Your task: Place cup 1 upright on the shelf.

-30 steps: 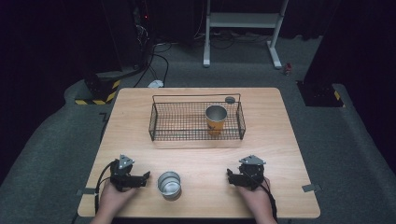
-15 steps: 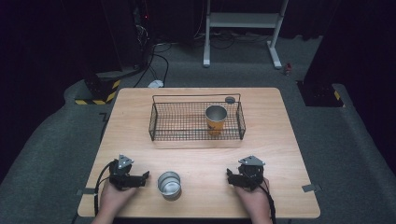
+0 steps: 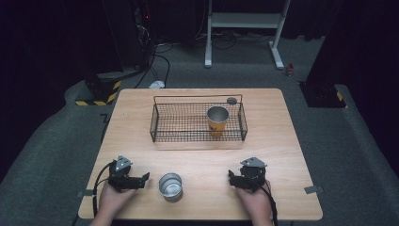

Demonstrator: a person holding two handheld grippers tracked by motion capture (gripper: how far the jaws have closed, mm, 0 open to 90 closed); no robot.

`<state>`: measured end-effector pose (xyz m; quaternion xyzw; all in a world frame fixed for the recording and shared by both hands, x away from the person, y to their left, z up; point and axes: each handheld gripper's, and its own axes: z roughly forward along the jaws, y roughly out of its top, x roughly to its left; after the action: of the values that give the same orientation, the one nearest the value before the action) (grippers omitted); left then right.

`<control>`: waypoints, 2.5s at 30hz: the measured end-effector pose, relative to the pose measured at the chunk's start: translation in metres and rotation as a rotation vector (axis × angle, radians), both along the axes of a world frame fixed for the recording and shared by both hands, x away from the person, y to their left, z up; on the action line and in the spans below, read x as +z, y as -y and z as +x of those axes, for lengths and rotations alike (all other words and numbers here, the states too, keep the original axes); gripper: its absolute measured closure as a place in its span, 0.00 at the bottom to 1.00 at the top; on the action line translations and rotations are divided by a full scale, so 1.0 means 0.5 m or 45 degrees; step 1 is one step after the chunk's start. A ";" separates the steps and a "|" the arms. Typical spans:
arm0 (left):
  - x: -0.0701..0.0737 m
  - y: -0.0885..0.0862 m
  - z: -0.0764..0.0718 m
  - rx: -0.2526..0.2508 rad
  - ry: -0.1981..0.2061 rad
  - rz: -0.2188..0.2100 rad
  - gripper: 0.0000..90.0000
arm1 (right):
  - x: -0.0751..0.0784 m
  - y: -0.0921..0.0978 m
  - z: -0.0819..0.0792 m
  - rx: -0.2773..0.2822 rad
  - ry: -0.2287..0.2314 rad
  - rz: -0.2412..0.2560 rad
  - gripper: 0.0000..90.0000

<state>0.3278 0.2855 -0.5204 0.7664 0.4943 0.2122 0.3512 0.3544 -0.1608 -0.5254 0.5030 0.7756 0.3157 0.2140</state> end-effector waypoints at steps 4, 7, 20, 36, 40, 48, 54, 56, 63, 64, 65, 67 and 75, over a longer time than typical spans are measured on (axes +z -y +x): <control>0.012 0.000 -0.009 -0.021 0.030 -0.016 0.01 | 0.000 0.000 0.000 -0.003 0.002 -0.001 0.15; 0.029 -0.003 -0.017 -0.024 0.064 -0.046 0.01 | 0.000 -0.001 0.001 -0.008 0.005 -0.003 0.15; 0.089 0.007 -0.049 -0.110 0.196 -0.100 0.01 | 0.000 -0.001 0.002 -0.009 0.006 -0.008 0.15; 0.128 0.069 -0.084 -0.245 0.281 -0.161 0.01 | 0.000 -0.002 0.001 -0.010 0.011 -0.010 0.15; 0.134 0.091 -0.094 -0.295 0.293 -0.163 0.01 | 0.000 -0.002 0.001 -0.011 0.010 -0.009 0.15; 0.134 0.131 -0.110 -0.387 0.290 -0.175 0.01 | 0.000 -0.002 0.001 -0.007 0.013 -0.011 0.15; 0.121 0.157 -0.115 -0.457 0.265 -0.219 0.01 | 0.000 -0.002 0.001 -0.007 0.013 -0.011 0.15; 0.117 0.166 -0.117 -0.473 0.265 -0.213 0.01 | 0.000 -0.002 0.001 -0.007 0.013 -0.012 0.15; 0.095 0.185 -0.112 -0.506 0.226 -0.201 0.01 | 0.000 -0.002 0.001 -0.007 0.013 -0.012 0.15; 0.092 0.187 -0.111 -0.505 0.221 -0.195 0.01 | 0.000 -0.002 0.001 -0.007 0.013 -0.012 0.15; 0.089 0.187 -0.110 -0.506 0.222 -0.187 0.01 | 0.000 -0.002 0.001 -0.007 0.013 -0.012 0.15; 0.086 0.188 -0.109 -0.508 0.212 -0.200 0.01 | 0.000 -0.002 0.001 -0.007 0.013 -0.012 0.15; 0.075 0.191 -0.109 -0.519 0.210 -0.179 0.01 | 0.000 -0.002 0.001 -0.010 0.013 -0.011 0.16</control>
<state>0.2732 0.1902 -0.4831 0.8041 0.3124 0.1641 0.4785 0.3547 -0.1598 -0.5254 0.5034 0.7738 0.3143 0.2213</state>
